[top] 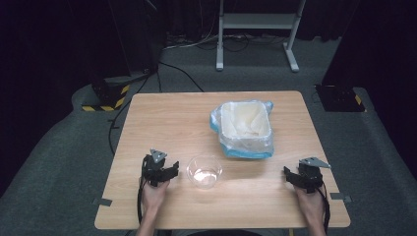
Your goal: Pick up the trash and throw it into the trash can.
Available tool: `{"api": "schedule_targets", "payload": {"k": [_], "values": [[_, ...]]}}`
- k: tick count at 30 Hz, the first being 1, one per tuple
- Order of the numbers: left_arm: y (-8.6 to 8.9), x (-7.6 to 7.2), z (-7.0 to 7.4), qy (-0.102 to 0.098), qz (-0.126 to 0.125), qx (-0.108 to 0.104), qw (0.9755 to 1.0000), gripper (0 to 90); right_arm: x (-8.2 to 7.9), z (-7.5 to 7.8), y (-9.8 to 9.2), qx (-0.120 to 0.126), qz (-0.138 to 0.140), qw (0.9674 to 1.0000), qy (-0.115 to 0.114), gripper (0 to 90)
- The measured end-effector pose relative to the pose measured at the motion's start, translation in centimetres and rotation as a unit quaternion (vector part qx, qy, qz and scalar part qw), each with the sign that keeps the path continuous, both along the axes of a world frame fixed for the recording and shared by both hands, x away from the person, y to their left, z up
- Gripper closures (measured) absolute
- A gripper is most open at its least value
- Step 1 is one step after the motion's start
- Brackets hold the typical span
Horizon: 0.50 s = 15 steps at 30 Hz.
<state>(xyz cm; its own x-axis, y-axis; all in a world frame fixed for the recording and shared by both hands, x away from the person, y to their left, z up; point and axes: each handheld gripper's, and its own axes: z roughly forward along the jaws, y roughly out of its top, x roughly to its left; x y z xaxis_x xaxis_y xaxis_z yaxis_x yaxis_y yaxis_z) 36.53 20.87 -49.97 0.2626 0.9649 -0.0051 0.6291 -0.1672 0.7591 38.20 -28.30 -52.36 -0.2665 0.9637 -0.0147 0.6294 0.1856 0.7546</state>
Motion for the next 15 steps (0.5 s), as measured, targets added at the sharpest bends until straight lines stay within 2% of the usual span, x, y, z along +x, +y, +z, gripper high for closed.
{"api": "schedule_targets", "payload": {"k": [5,6,9,11,15], "values": [[0.1,-0.9,0.6,-0.002,-0.010,-0.011,0.9999,33.0,0.0,0.0,0.0,0.000,0.000,1.0000,0.000,35.1],[0.2,-1.3,1.0,-0.004,-0.015,-0.021,0.9997,33.1,0.0,0.0,0.0,-0.001,-0.001,1.0000,0.001,34.0],[0.1,-2.0,1.4,-0.007,-0.022,-0.031,0.9993,33.6,0.0,0.0,-0.1,0.004,-0.005,1.0000,0.003,32.1],[0.1,-2.1,1.5,-0.008,-0.024,-0.032,0.9992,33.7,0.0,0.0,-0.1,0.002,-0.007,1.0000,0.004,31.4],[-0.1,-2.6,2.0,-0.012,-0.037,-0.048,0.9981,33.3,0.0,0.0,-0.1,0.001,-0.007,1.0000,0.003,31.3]]}}
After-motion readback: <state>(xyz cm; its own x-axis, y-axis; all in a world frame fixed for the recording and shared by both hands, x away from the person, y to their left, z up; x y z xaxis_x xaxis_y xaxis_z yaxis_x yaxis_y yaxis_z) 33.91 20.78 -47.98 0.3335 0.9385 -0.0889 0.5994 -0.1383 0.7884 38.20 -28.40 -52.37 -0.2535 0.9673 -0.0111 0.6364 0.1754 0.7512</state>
